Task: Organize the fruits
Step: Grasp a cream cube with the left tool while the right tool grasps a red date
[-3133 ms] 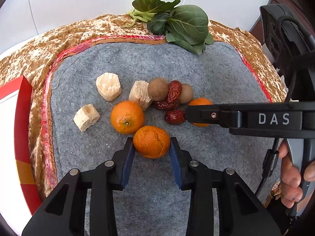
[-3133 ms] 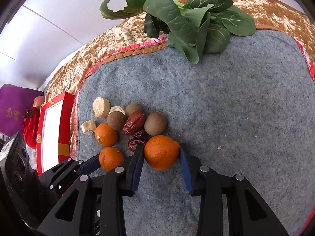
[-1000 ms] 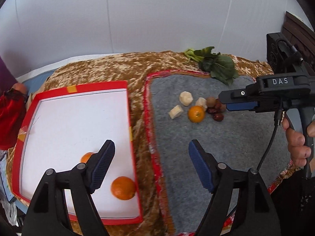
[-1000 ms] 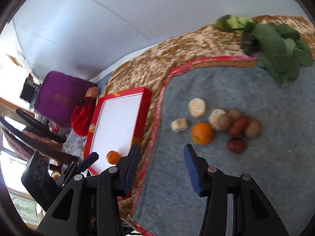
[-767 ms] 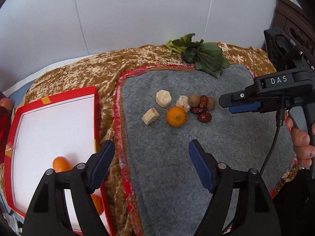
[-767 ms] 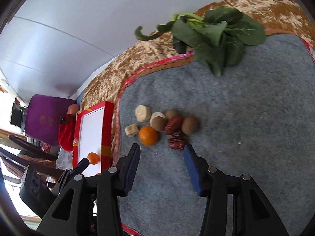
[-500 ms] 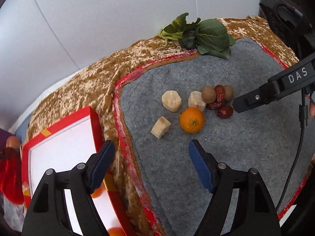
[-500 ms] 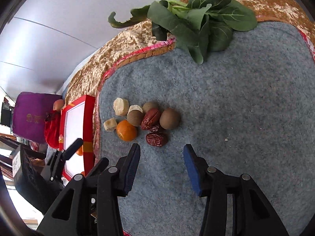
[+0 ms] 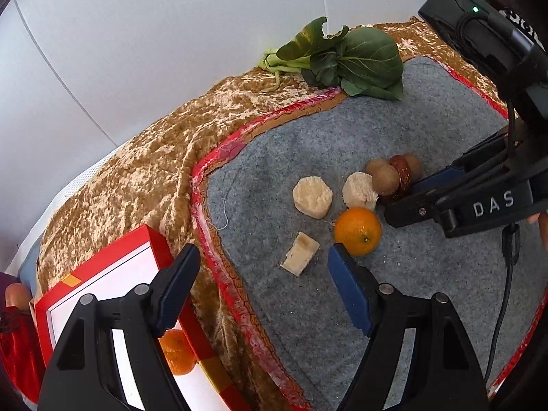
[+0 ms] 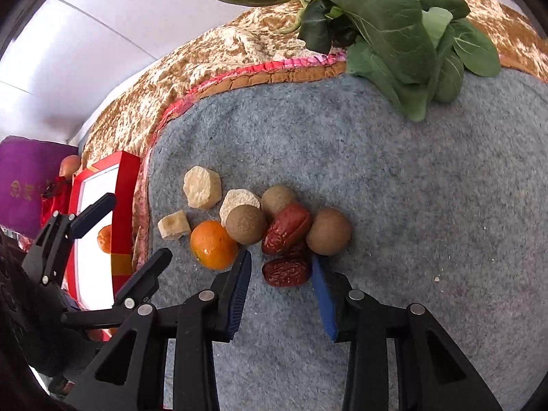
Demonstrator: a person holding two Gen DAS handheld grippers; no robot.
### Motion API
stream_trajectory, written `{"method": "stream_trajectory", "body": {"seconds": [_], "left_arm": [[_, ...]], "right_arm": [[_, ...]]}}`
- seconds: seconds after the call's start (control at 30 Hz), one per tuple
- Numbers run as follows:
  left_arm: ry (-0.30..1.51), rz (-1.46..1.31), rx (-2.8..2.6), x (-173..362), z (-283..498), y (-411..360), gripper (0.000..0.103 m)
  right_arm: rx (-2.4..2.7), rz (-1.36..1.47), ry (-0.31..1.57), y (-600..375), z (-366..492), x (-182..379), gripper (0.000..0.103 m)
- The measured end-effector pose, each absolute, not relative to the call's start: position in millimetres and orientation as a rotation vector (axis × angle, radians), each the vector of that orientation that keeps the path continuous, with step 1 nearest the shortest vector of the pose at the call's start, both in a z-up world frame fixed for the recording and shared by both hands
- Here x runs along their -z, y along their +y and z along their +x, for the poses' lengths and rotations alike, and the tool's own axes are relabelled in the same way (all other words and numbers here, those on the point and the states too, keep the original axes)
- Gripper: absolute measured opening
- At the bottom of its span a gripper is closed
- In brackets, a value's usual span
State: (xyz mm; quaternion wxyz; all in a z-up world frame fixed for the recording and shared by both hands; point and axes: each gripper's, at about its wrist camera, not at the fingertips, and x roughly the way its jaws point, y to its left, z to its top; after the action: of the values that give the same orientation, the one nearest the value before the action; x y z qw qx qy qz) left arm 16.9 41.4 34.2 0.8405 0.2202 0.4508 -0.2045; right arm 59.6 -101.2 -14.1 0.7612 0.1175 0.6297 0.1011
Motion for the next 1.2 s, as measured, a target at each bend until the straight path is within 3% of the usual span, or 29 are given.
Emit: {"method": "stream_trajectory", "body": {"seconds": [0.17,0.43,0.6,1.2], "left_arm": [[0.965,0.546,0.459,-21.1,20.0,28.3,0.069],[0.998,0.522,0.529,-13.0,22.6,26.3,0.031],[1.024,0.518,0.548,-7.5,19.0,22.8,0.018],[1.022,0.333,0.445,-50.7,-6.1,78.8,0.017]], "right_arm": [[-0.205,0.236,1.374,-97.9,60.9,16.6,0.03],[-0.206,0.227,1.374,-95.5,62.4,18.1,0.03],[-0.211,0.231,1.372,-96.6,61.6,17.2,0.029],[-0.354,0.327,1.324,-101.0,52.1,-10.5,0.029]]}}
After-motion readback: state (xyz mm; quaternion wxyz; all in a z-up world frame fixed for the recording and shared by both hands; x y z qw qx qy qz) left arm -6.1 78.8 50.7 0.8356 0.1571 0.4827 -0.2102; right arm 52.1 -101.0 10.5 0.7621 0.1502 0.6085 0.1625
